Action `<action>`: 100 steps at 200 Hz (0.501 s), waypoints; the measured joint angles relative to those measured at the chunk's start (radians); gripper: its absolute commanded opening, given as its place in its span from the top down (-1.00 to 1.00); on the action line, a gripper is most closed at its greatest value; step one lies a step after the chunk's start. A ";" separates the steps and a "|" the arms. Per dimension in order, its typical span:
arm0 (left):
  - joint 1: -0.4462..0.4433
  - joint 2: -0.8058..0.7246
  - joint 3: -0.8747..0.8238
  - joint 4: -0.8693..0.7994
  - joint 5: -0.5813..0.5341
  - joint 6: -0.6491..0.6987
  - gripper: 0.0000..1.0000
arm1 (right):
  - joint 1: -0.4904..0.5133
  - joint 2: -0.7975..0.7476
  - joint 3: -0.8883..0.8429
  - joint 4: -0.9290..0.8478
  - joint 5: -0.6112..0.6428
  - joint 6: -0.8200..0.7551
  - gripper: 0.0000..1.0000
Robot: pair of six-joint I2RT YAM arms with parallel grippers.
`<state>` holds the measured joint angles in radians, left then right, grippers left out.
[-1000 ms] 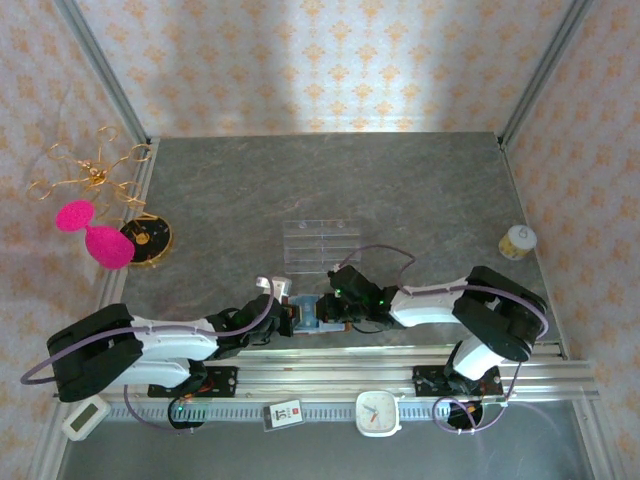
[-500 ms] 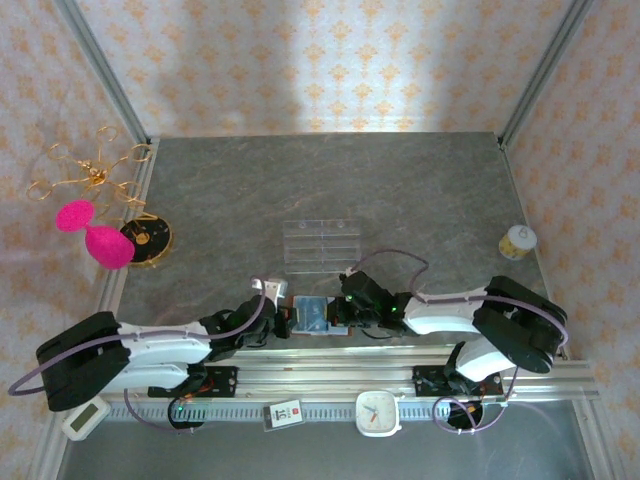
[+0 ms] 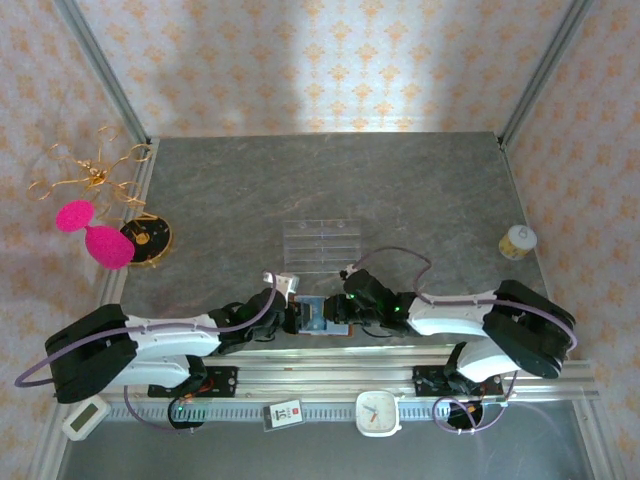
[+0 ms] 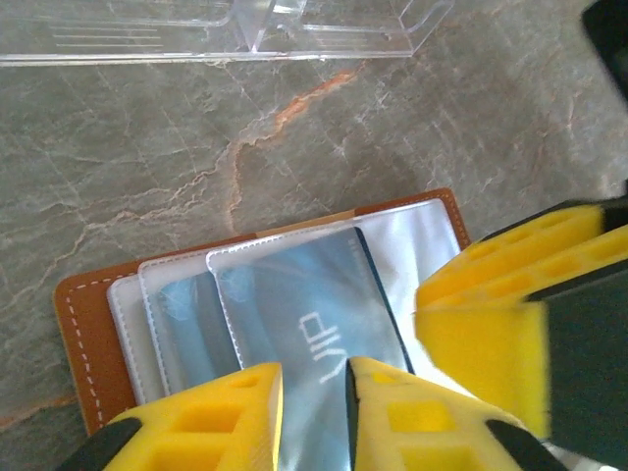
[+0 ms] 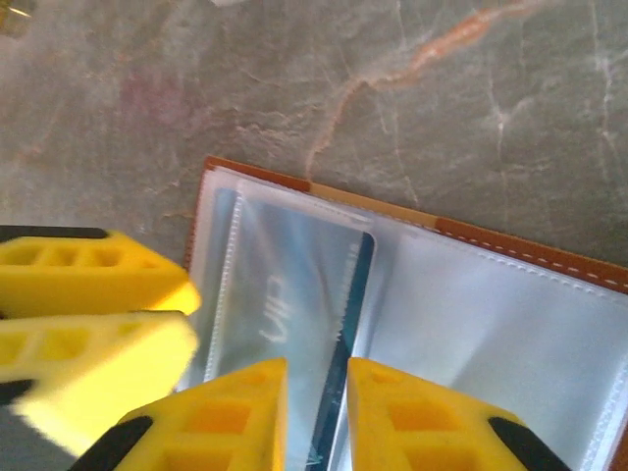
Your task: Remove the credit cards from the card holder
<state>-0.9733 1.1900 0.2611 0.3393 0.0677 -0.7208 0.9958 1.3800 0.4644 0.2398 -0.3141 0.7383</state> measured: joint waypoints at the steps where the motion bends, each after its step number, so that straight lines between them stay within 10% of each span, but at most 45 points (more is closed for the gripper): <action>1: -0.001 0.000 0.000 0.000 -0.002 0.000 0.38 | 0.000 -0.002 0.000 0.000 0.001 0.001 0.57; 100: -0.022 0.015 -0.016 -0.026 -0.076 0.009 0.62 | 0.000 0.060 -0.007 0.037 -0.020 0.029 0.65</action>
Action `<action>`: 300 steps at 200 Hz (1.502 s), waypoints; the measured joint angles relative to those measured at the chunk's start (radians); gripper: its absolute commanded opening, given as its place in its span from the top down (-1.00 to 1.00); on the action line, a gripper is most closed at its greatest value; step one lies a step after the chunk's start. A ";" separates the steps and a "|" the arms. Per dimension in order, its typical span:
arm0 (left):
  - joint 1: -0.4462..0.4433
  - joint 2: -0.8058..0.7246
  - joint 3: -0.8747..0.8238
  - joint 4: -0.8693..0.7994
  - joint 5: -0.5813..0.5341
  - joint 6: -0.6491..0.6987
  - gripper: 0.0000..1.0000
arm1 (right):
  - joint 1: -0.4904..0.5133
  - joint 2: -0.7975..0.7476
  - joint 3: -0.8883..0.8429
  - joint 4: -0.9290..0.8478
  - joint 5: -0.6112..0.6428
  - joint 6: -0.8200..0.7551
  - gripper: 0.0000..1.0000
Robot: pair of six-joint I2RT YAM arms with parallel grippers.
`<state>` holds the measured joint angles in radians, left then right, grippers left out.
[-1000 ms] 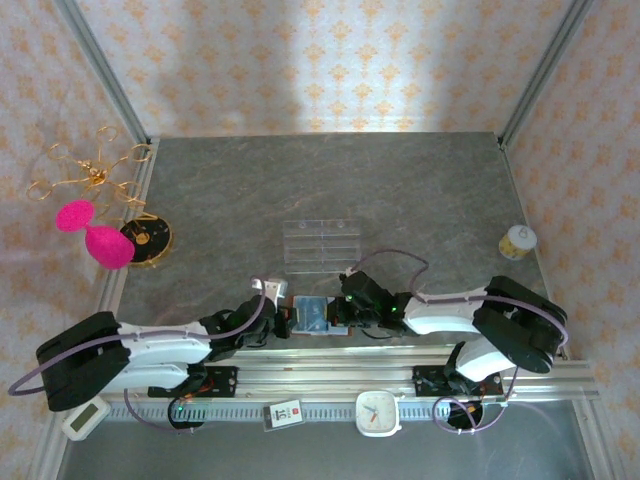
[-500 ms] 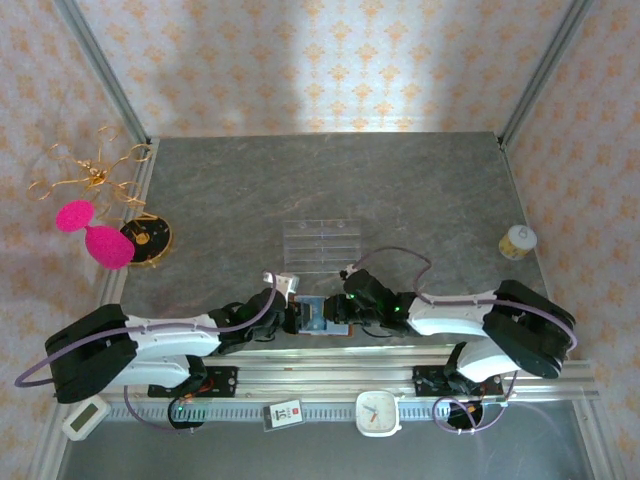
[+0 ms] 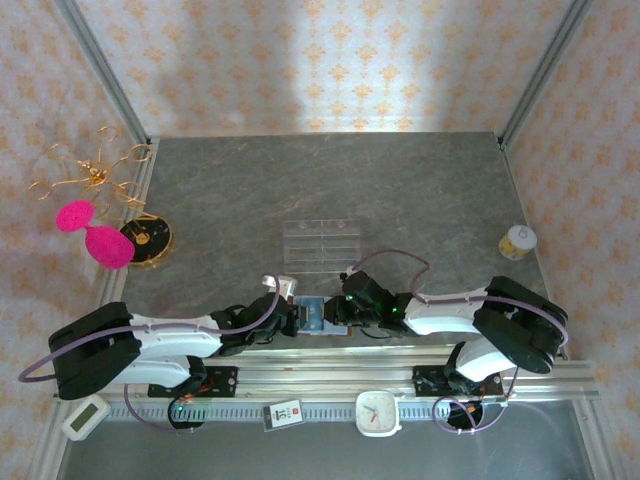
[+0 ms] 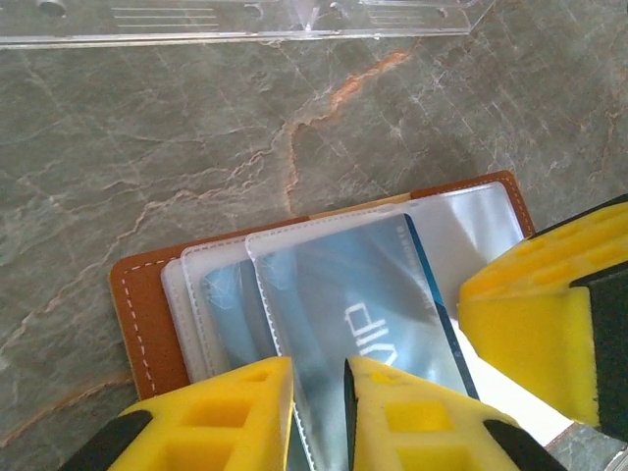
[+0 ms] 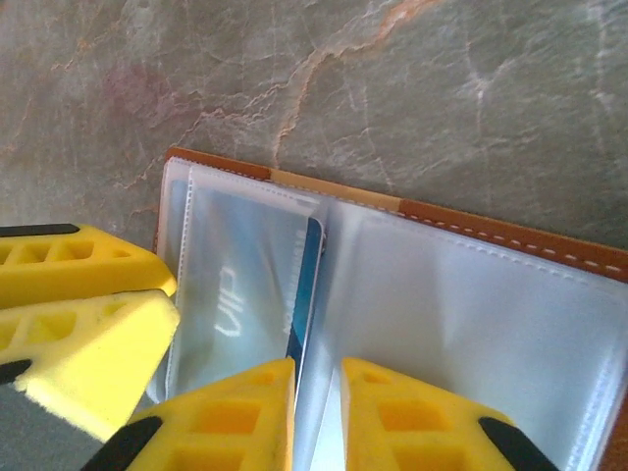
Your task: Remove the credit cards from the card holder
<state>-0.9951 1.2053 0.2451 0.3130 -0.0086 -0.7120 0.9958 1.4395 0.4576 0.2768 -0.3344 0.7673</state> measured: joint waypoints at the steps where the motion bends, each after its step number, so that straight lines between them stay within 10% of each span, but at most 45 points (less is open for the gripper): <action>1: 0.000 0.000 -0.001 0.001 0.000 -0.001 0.63 | 0.000 0.000 0.000 0.000 0.000 0.000 0.65; 169: 0.000 0.048 -0.044 0.141 0.005 -0.031 1.00 | -0.002 -0.067 -0.048 -0.023 0.018 0.023 1.00; 214: 0.000 -0.038 -0.043 0.061 0.026 -0.028 0.93 | -0.004 -0.071 -0.050 -0.040 0.018 0.015 0.50; 300: -0.018 0.085 0.068 0.059 0.080 -0.004 1.00 | -0.005 -0.092 -0.037 -0.076 0.031 0.007 0.46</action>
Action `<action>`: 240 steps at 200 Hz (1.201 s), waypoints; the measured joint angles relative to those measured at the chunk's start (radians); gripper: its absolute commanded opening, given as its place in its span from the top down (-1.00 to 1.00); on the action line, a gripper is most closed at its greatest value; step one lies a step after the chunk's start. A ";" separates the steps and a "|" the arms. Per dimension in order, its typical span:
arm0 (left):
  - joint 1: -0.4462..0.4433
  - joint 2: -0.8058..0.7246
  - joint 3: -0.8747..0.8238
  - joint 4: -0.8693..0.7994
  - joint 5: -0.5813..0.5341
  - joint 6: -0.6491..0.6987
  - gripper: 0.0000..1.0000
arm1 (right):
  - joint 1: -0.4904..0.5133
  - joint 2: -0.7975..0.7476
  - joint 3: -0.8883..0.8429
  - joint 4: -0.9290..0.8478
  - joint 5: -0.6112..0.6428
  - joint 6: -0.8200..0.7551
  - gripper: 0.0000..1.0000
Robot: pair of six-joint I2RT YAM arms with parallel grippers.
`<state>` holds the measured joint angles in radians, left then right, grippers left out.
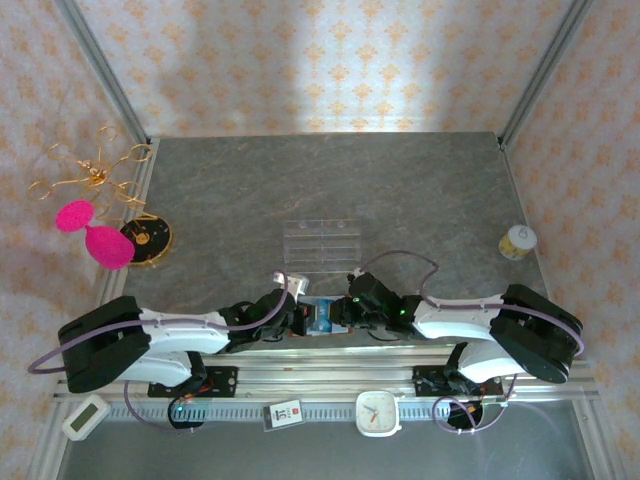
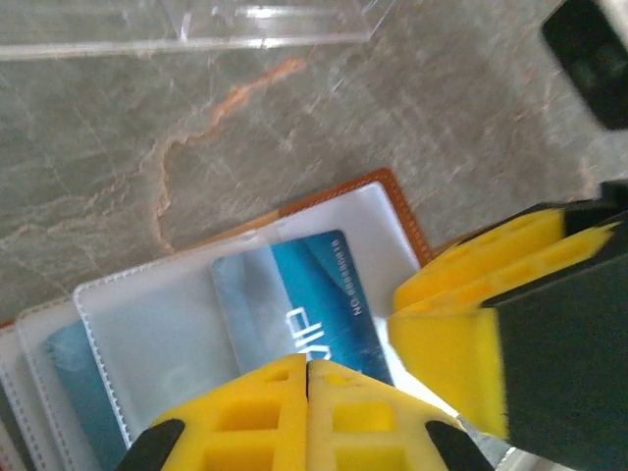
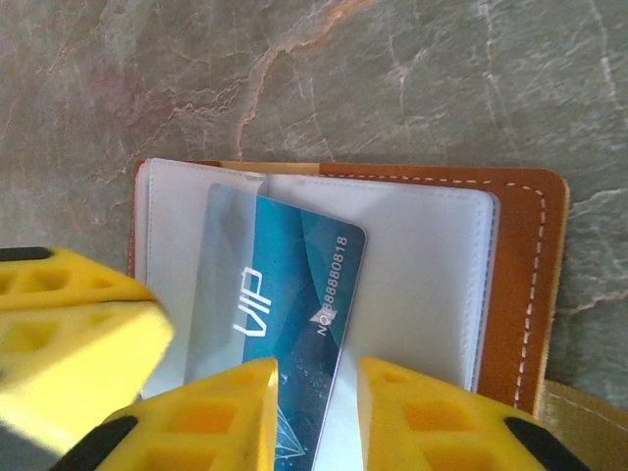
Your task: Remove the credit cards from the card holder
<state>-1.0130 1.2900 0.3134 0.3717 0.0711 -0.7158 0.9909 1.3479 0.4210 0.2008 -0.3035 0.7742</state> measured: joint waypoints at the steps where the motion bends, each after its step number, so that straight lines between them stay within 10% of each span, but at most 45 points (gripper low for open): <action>1: 0.000 0.004 0.000 0.000 0.000 0.000 1.00 | 0.000 0.001 0.000 0.001 0.000 0.000 0.46; 79: 0.000 0.066 0.000 0.026 -0.012 0.003 1.00 | -0.004 0.045 0.004 0.053 -0.019 0.000 0.49; 127: 0.000 0.089 -0.001 0.068 -0.008 0.003 1.00 | -0.010 0.066 0.004 0.086 -0.032 0.011 0.94; 187: 0.000 0.060 -0.019 0.066 -0.008 -0.001 1.00 | -0.077 -0.145 -0.068 0.001 0.013 0.014 1.00; 240: 0.019 -0.248 -0.019 0.018 -0.041 0.017 0.02 | -0.082 -0.381 -0.039 -0.088 0.088 -0.073 1.00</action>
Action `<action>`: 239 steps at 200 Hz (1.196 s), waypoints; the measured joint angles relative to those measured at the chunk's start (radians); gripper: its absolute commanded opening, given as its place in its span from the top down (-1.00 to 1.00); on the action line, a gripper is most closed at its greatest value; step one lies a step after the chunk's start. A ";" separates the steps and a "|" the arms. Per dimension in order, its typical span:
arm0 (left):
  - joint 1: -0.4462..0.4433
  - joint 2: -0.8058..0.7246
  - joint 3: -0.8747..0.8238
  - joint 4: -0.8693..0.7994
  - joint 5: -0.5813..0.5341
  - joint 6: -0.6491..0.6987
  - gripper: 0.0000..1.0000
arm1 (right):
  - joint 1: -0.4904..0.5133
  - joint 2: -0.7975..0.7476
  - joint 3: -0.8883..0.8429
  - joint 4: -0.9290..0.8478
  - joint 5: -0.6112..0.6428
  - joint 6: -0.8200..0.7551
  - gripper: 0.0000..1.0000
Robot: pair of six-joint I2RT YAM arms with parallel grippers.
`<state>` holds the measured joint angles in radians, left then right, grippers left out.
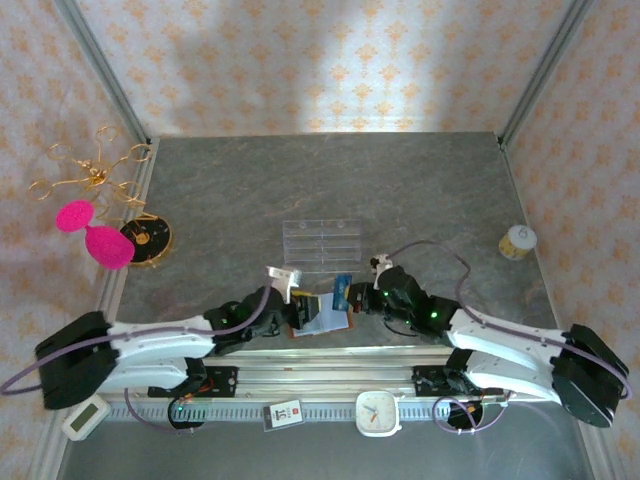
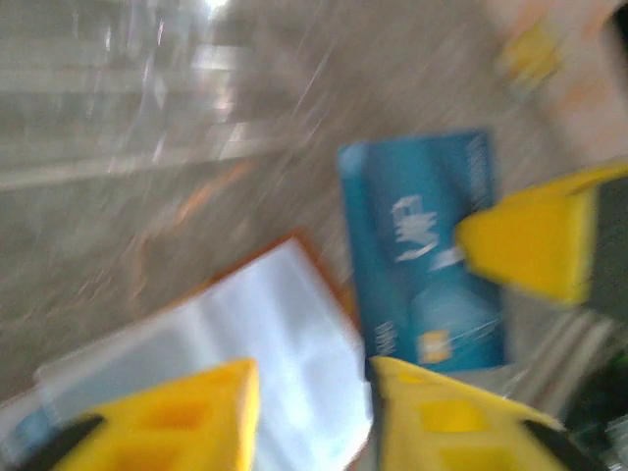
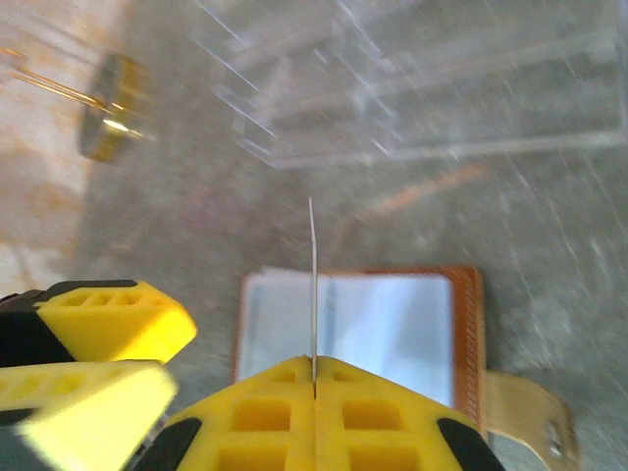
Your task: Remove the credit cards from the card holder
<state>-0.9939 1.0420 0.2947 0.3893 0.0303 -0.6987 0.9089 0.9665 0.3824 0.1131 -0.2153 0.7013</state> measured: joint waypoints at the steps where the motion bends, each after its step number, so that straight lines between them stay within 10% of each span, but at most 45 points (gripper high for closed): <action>1: 0.002 -0.006 0.000 0.002 -0.002 0.000 0.01 | 0.000 -0.002 0.002 0.000 0.001 -0.001 1.00; 54: 0.137 -0.258 -0.050 0.249 0.029 -0.034 -0.19 | 0.000 -0.040 0.041 0.257 0.051 0.004 1.00; 239: 0.185 -0.122 -0.114 0.778 0.105 -0.199 0.07 | 0.124 0.202 0.114 0.863 0.194 0.056 1.00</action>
<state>-0.8085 0.9199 0.1802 1.1675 0.1352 -0.8978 1.0328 1.1683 0.4969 0.9764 -0.0212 0.7578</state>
